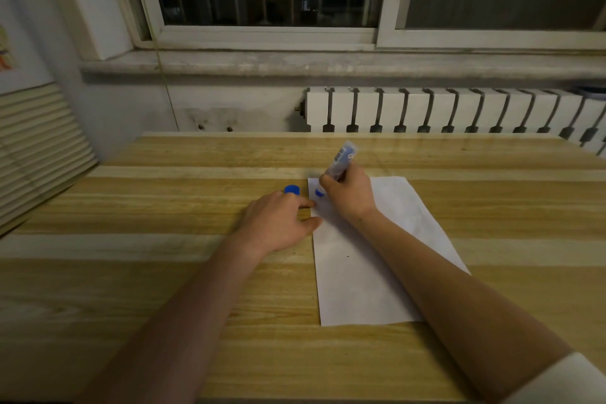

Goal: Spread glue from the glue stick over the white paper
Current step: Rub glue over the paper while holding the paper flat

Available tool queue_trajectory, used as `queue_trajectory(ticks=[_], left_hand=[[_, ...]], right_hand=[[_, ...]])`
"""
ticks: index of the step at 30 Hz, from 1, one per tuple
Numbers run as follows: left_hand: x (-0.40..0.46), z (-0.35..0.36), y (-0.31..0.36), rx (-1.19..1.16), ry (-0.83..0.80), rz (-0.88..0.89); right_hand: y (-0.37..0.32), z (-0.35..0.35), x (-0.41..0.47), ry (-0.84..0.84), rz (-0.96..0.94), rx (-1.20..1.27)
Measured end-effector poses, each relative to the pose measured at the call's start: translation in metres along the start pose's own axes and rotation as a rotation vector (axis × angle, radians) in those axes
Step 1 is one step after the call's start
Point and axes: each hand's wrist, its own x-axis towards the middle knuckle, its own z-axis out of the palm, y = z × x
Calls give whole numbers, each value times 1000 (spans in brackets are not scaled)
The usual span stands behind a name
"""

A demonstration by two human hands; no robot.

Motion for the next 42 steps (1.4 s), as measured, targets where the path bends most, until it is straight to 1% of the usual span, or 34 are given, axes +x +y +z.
queue_trajectory(ticks=[9,18,35,42], left_hand=[[1,1,-1,-3,23,-6],[2,0,0,1,3,-3],[1,1,-1,0,15,-4],[0,-1,1,6,11,-11]], right_hand=[[0,2,-1,-25,-24,-8],[2,-2,-1,-2,-7,-12],[5,-14,0,20,-14,-69],[7,-19,2,50,23,-97]])
